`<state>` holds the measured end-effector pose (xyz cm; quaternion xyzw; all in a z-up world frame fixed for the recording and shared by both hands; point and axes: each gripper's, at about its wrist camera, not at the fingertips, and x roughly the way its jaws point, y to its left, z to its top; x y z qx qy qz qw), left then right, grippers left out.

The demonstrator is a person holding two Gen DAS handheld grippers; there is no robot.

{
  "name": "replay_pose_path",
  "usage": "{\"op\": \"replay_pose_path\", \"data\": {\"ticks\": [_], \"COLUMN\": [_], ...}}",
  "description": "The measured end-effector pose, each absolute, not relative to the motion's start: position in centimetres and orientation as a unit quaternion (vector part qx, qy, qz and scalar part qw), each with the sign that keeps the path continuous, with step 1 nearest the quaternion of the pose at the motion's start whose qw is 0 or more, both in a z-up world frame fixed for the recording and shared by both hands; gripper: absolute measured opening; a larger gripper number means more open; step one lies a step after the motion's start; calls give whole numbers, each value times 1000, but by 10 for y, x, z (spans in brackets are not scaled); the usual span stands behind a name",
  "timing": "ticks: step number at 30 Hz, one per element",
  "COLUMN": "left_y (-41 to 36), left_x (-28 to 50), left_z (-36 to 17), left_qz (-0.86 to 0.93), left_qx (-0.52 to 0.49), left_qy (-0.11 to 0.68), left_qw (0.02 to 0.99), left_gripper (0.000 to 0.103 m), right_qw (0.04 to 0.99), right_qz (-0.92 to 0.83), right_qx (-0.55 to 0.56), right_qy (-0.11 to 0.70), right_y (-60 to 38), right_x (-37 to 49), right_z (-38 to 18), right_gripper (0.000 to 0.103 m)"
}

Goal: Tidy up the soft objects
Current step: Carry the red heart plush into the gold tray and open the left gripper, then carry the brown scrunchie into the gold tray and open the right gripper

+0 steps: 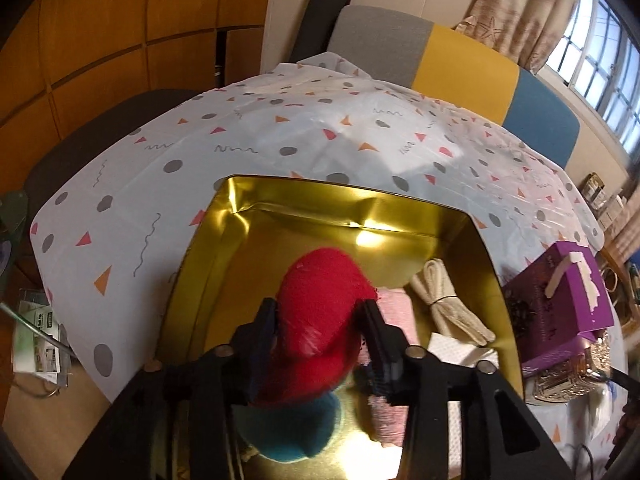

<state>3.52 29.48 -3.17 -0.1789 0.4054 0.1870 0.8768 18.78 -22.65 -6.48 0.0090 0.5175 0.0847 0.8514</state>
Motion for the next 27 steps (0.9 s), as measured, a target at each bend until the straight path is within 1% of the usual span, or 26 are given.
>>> {"op": "replay_pose_path", "data": {"ticks": [1,2,5,11,12,15,17,20,27], "left_y": [296,297,305,332,334,336,331,317,262], "left_x": [36,40,52,62,60,46,35,23,3], "left_z": [-33,-33,-29,-23,-22,-17,-15,-13,-13], "left_qz": [187,185,202,248,255,267,264,249,182], "left_qx": [-179,-176,-158,-170,-169,-177,-173,-164,-133], "left_qy": [406,407,399,389,387,376,372,370,380], "left_qw": [876,877,880,871,870,870,873,880,897], "left_gripper": [59,61,60,61,66,72,72,75,75], "right_qw": [851,851,850,849,849,849,849,849,852], "right_qz": [85,85,84,79,79,76,74,73,66], "right_qx": [8,6,3,3,3,4,2,0,4], "right_qy": [518,519,520,522,522,523,524,524,519], "right_y": [-226,-225,-225,-225,-225,-225,-224,-224,-226], "right_x": [188,188,189,189,189,189,190,189,188], "right_z": [-65,-66,-67,-68,-68,-69,-70,-71,-69], "right_gripper": [9,9,9,9,9,9,9,9,9]}}
